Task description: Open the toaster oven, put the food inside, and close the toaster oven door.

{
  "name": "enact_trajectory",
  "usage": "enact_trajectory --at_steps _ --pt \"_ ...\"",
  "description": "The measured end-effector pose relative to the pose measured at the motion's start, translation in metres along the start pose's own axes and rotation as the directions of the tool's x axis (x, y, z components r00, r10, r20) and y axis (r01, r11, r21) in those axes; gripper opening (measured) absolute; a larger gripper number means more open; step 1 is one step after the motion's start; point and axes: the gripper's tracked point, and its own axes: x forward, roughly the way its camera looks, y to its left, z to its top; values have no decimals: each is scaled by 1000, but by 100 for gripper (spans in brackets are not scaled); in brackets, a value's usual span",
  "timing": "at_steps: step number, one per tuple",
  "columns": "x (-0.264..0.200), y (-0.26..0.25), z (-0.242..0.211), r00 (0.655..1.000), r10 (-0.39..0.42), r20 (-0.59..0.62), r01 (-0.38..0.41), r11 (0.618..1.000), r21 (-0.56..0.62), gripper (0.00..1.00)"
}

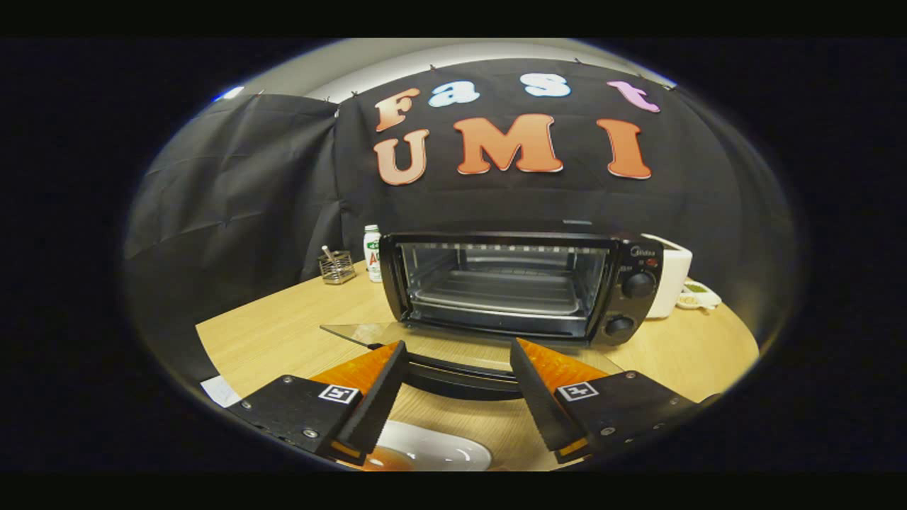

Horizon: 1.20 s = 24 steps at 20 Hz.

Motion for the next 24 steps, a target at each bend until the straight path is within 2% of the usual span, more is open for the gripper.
enact_trajectory --at_steps 3,7,10,14,16,17,21,24 --pt "2 -3 -27 996 21 -88 -14 996 83 86" --pt "8 -16 -56 986 -10 -169 26 995 98 85" --pt "6 -21 -54 990 -25 -142 34 997 67 79" --pt "0 -28 -50 992 -44 -116 52 996 70 79" --pt "-6 -32 -52 992 -67 -106 74 995 64 81" --pt "-10 -34 -51 993 -73 -96 79 995 56 85" --pt "-36 -16 -30 1000 -23 14 23 1000 3 89" --pt "-53 9 -38 999 47 12 -45 996 -76 93"
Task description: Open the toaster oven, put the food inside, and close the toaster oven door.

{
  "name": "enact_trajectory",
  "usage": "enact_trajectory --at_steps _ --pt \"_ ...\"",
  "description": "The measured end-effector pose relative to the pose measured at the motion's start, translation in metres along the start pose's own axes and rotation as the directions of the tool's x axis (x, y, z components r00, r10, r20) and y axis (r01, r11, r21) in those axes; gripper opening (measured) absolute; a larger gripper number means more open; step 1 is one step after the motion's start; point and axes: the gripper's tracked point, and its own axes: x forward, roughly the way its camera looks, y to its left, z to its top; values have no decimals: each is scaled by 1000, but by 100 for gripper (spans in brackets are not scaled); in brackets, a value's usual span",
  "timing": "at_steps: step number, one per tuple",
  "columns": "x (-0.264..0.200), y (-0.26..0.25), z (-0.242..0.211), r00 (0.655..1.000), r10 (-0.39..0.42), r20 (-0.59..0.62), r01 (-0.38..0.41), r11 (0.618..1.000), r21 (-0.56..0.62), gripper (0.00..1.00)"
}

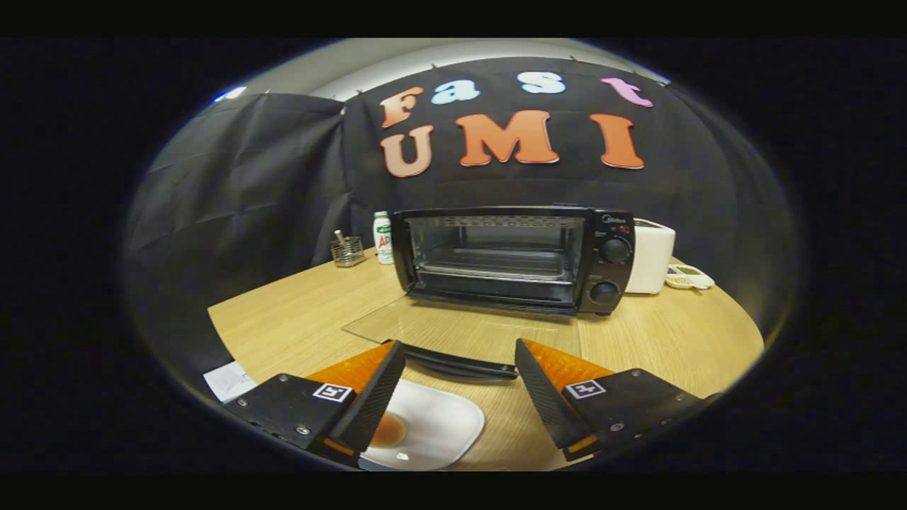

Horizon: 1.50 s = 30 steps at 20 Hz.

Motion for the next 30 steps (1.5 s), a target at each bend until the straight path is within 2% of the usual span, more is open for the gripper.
enact_trajectory --at_steps 4,7,13,20,22,24,27,30 --pt "-14 35 -27 993 92 -67 -97 993 -71 95" --pt "-27 47 -45 984 131 -120 -141 986 -85 96" --pt "-48 61 -68 967 180 -182 -192 980 -46 96" --pt "-41 66 -88 952 186 -244 -202 978 -44 95" --pt "-40 69 -90 948 195 -253 -205 979 -12 93" --pt "-41 69 -88 947 195 -255 -203 979 -6 87" --pt "-42 70 -88 944 205 -257 -213 977 0 70" --pt "-43 70 -77 951 213 -224 -212 977 29 61"
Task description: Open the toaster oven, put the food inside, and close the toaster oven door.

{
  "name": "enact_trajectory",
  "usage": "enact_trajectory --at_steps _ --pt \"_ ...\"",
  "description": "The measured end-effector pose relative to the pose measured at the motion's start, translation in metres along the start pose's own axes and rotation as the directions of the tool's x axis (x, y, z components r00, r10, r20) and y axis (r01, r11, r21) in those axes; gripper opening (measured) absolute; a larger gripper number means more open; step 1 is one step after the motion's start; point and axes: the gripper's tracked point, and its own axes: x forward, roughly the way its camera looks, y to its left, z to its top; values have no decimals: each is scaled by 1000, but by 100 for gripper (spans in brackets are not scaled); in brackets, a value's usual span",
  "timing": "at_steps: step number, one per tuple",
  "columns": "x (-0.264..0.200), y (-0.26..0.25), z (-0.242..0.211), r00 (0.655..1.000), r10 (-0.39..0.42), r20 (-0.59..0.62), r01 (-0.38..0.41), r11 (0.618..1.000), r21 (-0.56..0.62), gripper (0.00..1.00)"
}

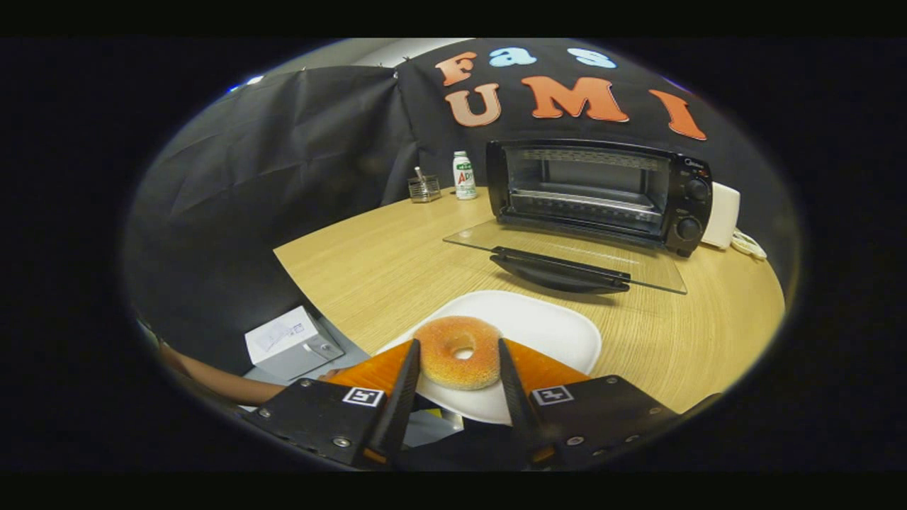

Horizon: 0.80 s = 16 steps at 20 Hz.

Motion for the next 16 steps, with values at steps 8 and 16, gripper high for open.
enact_trajectory --at_steps 8,16 --pt "1 -4 64 987 16 161 -50 977 208 55" --pt "18 -19 127 954 -18 298 -122 888 443 54"
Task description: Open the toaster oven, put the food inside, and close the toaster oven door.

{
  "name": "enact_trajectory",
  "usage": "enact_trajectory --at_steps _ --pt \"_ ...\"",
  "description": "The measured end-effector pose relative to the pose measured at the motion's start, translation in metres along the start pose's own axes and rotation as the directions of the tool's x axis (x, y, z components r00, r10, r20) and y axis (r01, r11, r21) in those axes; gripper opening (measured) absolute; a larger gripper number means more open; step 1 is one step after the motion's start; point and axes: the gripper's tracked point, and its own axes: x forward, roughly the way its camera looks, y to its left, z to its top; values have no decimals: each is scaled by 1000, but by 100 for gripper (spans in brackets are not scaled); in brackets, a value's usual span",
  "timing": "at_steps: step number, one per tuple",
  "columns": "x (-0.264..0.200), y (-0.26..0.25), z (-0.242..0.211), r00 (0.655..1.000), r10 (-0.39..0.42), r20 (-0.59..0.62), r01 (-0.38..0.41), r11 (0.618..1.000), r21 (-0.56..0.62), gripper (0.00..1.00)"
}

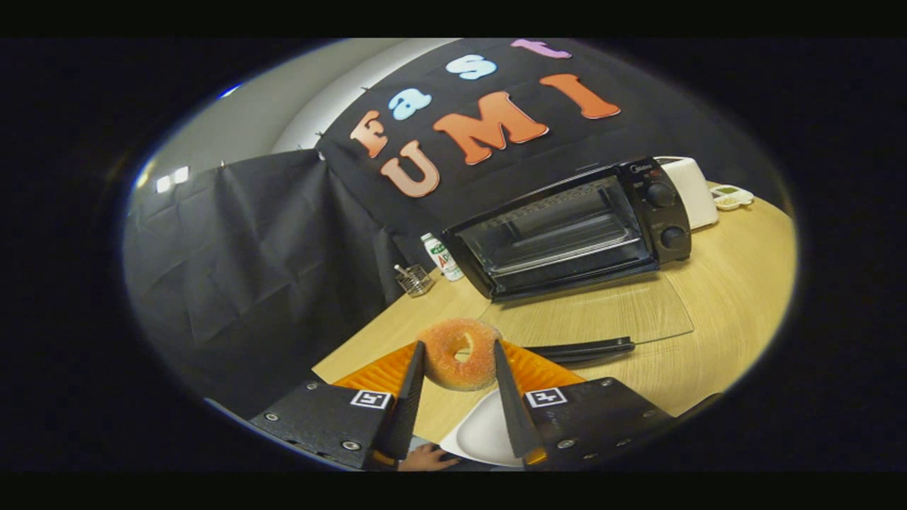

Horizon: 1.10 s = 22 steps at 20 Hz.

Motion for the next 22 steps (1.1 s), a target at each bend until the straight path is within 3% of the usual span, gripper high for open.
enact_trajectory --at_steps 6,12,15,22 --pt "30 -3 39 997 6 83 -22 981 194 54" --pt "66 -35 75 982 -96 160 28 924 380 54" --pt "83 -48 86 974 -139 177 53 905 421 54" --pt "130 -76 110 954 -239 180 149 901 408 54"
